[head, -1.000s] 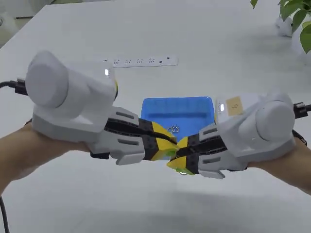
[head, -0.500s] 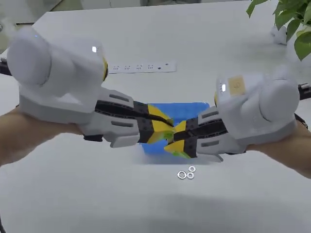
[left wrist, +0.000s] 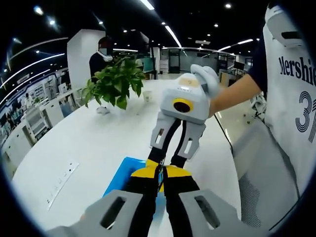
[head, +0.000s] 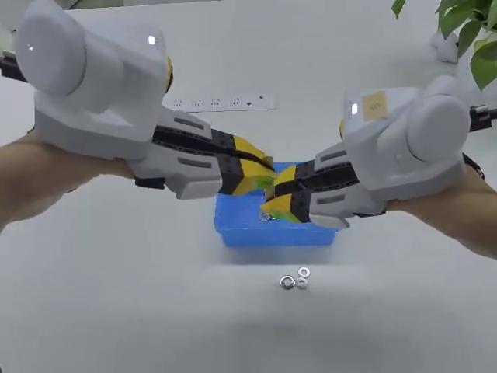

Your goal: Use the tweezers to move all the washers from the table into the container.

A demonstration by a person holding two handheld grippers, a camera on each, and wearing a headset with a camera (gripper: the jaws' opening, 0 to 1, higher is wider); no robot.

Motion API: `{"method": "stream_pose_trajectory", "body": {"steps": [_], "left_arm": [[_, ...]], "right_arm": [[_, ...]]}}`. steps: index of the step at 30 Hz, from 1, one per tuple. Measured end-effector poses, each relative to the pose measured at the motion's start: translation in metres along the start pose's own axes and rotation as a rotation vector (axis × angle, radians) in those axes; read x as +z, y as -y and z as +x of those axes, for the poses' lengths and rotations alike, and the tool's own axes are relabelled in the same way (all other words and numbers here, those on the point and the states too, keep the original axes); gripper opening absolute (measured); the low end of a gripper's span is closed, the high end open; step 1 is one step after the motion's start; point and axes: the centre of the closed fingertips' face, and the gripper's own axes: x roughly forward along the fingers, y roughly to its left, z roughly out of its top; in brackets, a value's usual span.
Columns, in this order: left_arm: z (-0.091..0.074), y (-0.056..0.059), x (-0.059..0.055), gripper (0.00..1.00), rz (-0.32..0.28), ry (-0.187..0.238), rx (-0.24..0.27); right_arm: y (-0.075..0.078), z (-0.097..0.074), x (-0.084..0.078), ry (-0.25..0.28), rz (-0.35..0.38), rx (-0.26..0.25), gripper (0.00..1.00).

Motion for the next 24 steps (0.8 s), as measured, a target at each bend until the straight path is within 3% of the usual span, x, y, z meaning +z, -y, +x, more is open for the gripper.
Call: {"method": "stream_pose_trajectory", "body": {"steps": [7, 14, 24], "left_arm": [[0.012, -0.018, -0.008, 0.08, -0.01, 0.008, -0.003], [0.023, -0.032, -0.03, 0.08, -0.048, -0.007, 0.0], [0.036, -0.031, -0.046, 0.08, -0.092, -0.025, 0.002]], "right_arm": [[0.019, 0.005, -0.016, -0.03, 0.018, -0.029, 0.1], [0.026, 0.02, -0.032, -0.065, 0.03, -0.013, 0.1], [0.029, 0.04, -0.051, -0.1, 0.041, 0.011, 0.1]]}}
